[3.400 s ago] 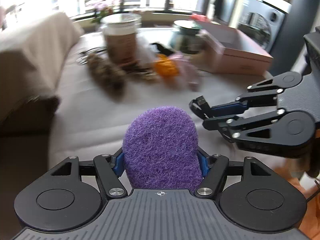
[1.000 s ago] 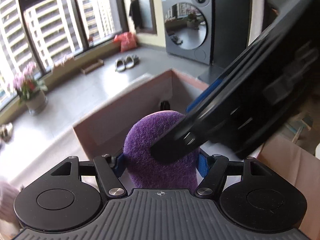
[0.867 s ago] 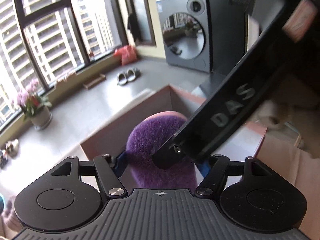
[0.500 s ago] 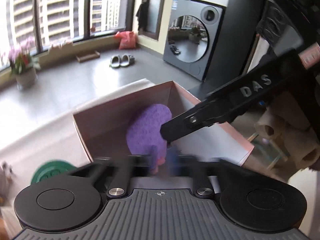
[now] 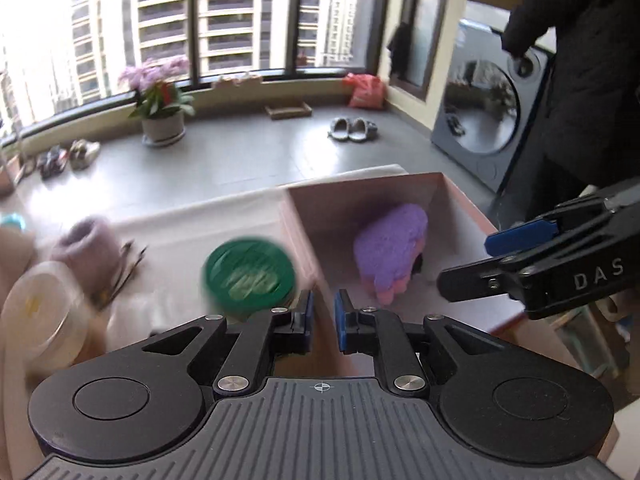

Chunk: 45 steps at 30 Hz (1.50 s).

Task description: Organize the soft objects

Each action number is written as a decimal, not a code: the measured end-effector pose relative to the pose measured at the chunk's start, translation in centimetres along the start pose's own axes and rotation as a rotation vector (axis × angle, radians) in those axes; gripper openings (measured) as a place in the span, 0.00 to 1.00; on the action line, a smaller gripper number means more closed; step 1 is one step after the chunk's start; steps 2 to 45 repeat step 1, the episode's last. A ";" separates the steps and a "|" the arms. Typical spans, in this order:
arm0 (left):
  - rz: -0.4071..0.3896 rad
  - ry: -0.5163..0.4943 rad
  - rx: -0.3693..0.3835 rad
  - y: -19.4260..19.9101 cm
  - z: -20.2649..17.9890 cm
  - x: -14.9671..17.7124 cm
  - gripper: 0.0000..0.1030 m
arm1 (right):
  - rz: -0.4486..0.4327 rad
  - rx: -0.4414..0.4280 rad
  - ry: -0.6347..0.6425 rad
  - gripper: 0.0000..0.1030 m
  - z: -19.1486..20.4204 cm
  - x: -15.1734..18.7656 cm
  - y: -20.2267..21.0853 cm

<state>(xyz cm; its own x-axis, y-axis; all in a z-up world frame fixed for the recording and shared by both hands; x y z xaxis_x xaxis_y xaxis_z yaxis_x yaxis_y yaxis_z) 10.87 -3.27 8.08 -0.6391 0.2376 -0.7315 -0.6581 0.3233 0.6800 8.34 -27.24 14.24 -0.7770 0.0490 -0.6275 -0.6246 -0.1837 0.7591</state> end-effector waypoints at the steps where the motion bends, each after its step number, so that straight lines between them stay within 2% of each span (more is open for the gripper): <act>1: -0.009 0.005 -0.023 0.9 0.6 0.8 0.14 | -0.004 0.002 0.022 0.70 0.8 0.3 0.3; 45: -0.009 0.005 -0.023 0.9 0.6 0.8 0.14 | -0.004 0.002 0.022 0.70 0.8 0.3 0.3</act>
Point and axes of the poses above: each gripper's, at about its wrist camera, not at the fingertips, and y roughly against the way its jaws point, z to its left, x to its underside, the point moved 2 cm from there along -y, roughly the way its jaws point, and after that the axes turned 3 degrees about -y, right-handed, at the moved point
